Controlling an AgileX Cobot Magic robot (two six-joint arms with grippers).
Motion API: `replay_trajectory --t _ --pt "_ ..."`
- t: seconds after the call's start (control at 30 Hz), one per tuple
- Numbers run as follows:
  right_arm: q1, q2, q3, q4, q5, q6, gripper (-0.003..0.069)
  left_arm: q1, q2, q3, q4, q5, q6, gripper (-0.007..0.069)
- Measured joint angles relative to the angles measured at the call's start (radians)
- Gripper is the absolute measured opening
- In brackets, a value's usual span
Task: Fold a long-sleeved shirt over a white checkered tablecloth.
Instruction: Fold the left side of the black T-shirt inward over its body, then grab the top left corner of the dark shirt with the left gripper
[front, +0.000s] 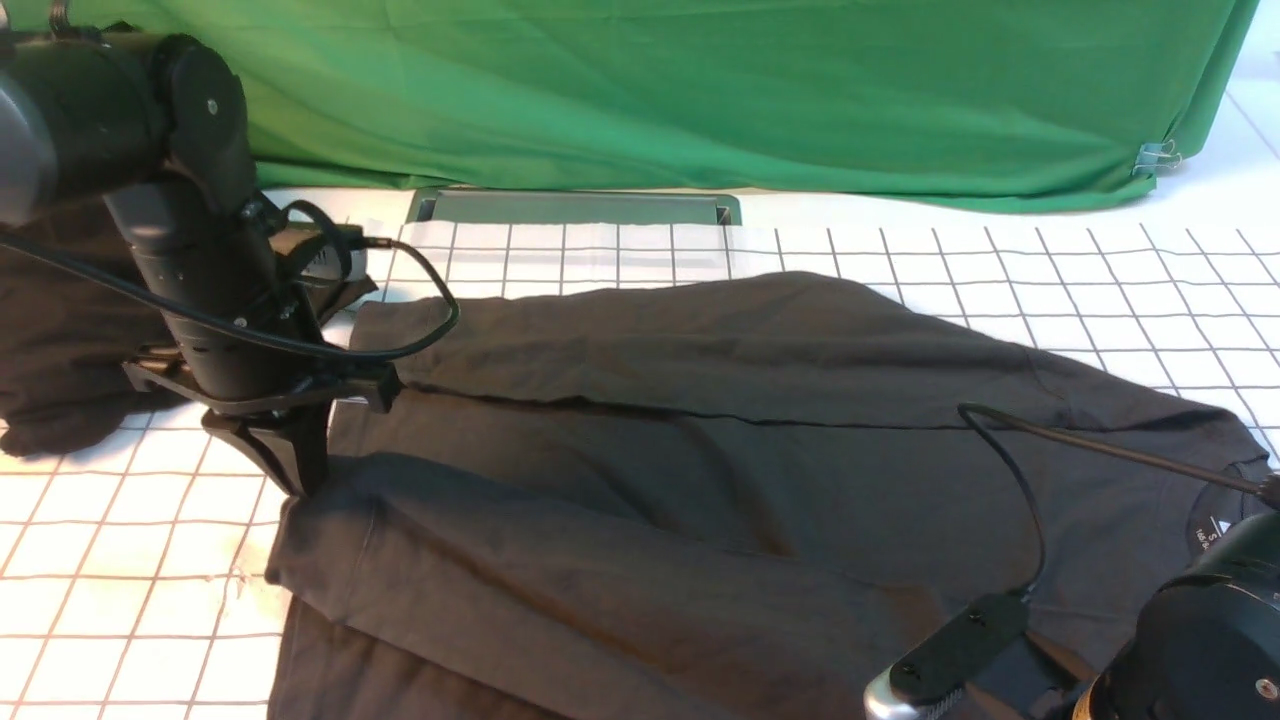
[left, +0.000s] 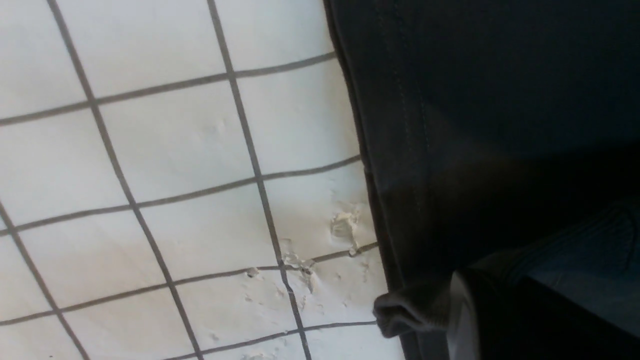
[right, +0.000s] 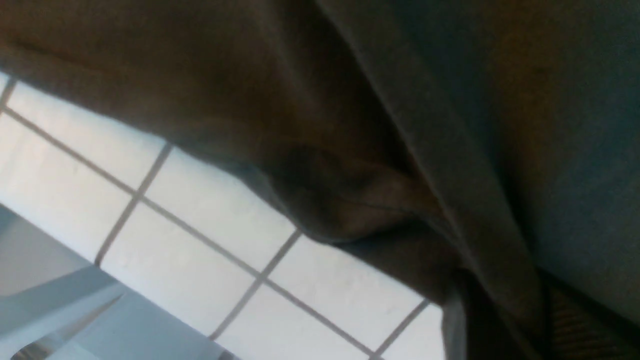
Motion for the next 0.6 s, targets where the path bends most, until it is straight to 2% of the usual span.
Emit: replay_trajectory --t 0.03,0.07,0.13,0.23,0.33,0.47,0.57,0.6 --pt "0.000 0.000 0.000 0.000 0.001 0.000 0.0139 0.000 0.000 0.000 0.000 0.000 0.000 0.0019" --pt "0.000 0.000 0.000 0.001 0.006 0.000 0.0211 0.000 0.000 0.000 0.000 -0.005 0.002 0.0039" --pt "0.000 0.000 0.000 0.003 0.027 0.000 0.0304 0.000 0.000 0.000 -0.008 -0.001 0.007 0.0084" --pt "0.000 -0.007 -0.006 0.020 0.118 0.000 0.0381 0.000 0.000 0.000 -0.006 0.004 0.000 0.0179" --pt "0.000 -0.054 -0.020 0.034 0.184 0.000 0.0388 0.000 -0.003 0.000 0.043 0.004 -0.042 0.0295" --pt "0.000 -0.183 -0.061 0.039 0.197 0.004 0.0357 0.000 -0.003 -0.026 0.104 -0.004 -0.088 0.0437" --pt "0.000 -0.252 -0.093 0.031 0.179 0.021 0.0327 0.005 -0.003 -0.063 0.112 -0.062 -0.186 0.0468" --pt "0.000 -0.293 -0.119 0.017 0.151 0.028 0.0294 0.010 0.002 -0.090 0.102 -0.114 -0.224 0.0468"
